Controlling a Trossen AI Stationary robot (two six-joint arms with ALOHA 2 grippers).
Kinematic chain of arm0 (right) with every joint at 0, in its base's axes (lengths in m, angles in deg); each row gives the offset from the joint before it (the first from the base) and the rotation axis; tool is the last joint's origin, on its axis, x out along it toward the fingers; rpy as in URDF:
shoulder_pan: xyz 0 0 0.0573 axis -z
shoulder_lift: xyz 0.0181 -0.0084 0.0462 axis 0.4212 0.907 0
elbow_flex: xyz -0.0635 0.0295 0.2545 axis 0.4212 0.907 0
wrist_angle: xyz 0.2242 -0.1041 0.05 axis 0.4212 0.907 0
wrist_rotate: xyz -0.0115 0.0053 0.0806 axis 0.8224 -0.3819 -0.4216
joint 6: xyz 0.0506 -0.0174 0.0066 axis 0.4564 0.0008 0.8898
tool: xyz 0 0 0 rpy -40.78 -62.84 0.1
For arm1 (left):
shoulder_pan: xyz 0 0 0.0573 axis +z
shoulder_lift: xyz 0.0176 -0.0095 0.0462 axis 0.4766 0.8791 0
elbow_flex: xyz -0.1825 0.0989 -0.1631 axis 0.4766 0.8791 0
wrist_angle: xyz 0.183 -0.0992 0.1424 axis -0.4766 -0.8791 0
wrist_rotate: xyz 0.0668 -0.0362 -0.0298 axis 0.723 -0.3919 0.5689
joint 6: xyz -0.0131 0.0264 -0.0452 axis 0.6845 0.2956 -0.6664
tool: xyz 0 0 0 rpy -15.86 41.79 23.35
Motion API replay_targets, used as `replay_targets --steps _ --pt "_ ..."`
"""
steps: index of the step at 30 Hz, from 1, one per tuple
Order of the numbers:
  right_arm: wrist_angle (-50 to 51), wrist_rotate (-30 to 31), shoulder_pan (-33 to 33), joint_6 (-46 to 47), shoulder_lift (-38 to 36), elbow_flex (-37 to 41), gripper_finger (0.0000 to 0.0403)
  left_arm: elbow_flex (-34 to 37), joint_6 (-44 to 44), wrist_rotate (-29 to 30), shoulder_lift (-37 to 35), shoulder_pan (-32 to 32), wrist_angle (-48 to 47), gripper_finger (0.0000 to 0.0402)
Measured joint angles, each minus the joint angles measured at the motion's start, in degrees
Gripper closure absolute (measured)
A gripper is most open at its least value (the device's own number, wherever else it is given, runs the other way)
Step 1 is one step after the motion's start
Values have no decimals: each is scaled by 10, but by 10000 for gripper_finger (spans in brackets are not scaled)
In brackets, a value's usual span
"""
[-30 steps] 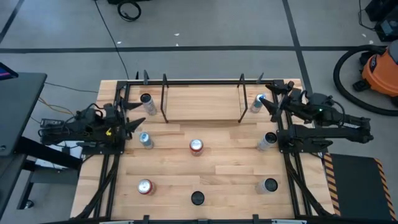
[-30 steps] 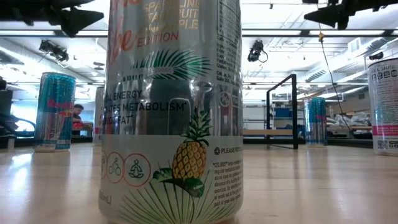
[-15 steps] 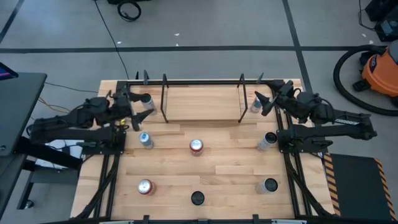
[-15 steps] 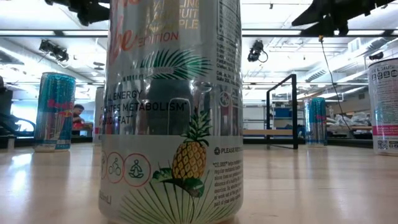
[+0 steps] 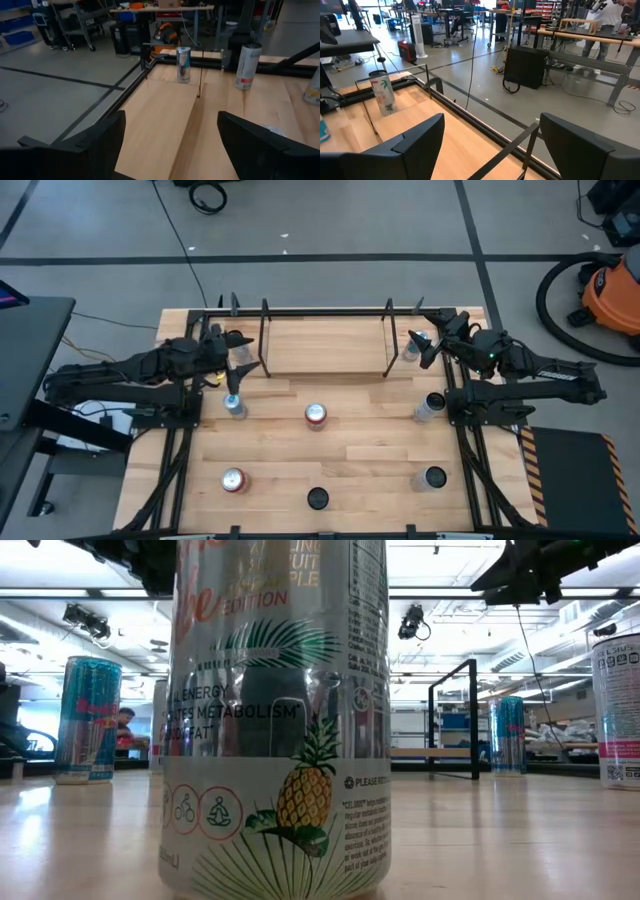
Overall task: Place canned beverage on shelf
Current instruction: Put the right blue soda can on the shelf
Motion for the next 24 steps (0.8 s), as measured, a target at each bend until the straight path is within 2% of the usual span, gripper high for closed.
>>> replay_targets --steps 4,9,13,18,24 --pt "22 2 0 19 0 1 66 0 0 0 7 0 0 83" --pt "106 49 10 121 19 2 66 0 0 0 9 0 1 83" --pt "144 40 32 193 39 2 66 0 -1 0 8 0 1 83" --pt "190 45 74 218 76 2 66 0 0 0 8 0 1 83" --pt "188 24 129 277 120 2 66 0 -1 0 8 0 1 83"
